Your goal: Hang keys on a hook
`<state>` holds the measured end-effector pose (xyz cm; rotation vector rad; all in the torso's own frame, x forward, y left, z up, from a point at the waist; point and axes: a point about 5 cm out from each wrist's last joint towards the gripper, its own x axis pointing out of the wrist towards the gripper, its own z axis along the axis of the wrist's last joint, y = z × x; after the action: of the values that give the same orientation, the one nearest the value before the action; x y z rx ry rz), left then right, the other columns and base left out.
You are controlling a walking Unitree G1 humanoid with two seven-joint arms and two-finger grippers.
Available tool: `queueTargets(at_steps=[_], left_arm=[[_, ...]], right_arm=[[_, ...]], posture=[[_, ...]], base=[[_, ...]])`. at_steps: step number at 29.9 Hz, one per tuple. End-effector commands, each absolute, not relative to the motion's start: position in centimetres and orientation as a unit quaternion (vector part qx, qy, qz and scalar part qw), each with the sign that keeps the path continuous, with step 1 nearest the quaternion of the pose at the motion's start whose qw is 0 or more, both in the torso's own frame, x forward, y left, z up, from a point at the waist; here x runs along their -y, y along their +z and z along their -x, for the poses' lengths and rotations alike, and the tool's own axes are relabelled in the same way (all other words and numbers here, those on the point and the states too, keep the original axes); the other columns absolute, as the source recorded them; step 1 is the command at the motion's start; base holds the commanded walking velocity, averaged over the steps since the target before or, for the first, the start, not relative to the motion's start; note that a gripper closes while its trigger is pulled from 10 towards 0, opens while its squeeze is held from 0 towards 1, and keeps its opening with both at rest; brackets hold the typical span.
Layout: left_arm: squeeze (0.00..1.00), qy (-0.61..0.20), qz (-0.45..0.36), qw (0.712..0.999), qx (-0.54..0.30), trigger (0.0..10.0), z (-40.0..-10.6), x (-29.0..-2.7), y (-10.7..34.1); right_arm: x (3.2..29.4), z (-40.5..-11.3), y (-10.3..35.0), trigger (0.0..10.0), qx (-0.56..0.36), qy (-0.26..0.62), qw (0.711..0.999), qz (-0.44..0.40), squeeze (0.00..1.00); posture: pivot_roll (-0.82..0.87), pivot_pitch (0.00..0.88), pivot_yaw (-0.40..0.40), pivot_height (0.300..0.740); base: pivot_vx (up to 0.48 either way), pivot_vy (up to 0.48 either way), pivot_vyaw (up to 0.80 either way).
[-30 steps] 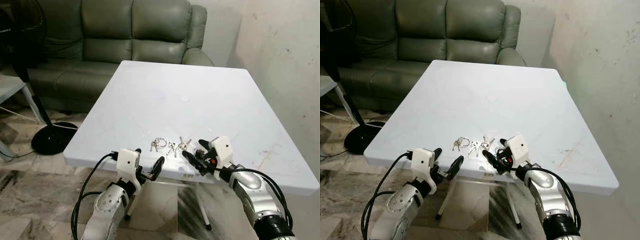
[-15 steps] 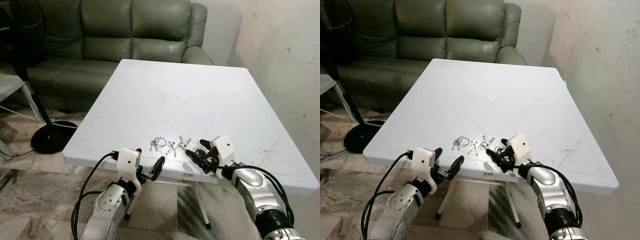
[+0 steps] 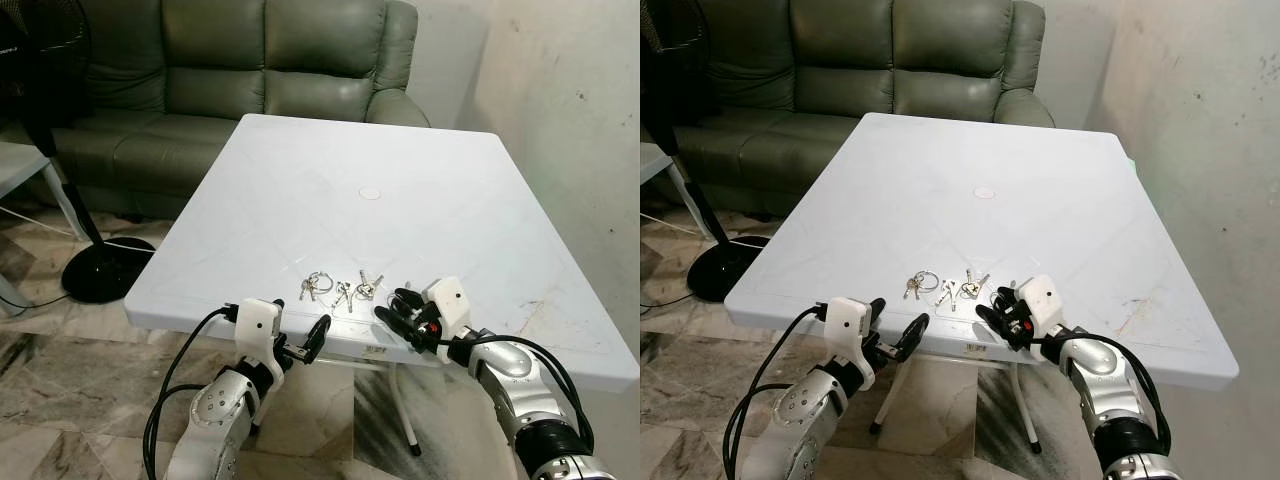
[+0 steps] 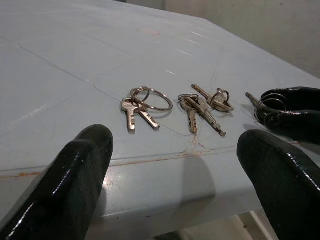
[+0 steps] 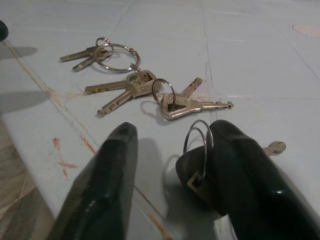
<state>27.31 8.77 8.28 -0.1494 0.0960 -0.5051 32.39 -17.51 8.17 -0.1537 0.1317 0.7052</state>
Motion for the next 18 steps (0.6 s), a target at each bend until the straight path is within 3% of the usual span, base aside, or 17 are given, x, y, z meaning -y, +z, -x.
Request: queueTargets(at_steps=[1,18], left_arm=[[0.00,-0.250,0.071,0.965,-0.040,10.0,-27.33,-8.68,8.73],[0.00,-0.250,0.072,0.965,-0.040,10.0,-27.42,-8.60,8.73]], right_arm=[[17.76,-32.77,8.75,0.0,-0.056,0.345,0.934,0.079,0.00],[17.74,-33.00,8.81,0.0,-0.053,0.342,0.935,0.079,0.00]], posture=[[0.01,0.061,-0.043,0.740],[0.01,0.046,-0.044,0.740]], base=[[0.000,0.000,0.00],[0.000,0.000,0.00]])
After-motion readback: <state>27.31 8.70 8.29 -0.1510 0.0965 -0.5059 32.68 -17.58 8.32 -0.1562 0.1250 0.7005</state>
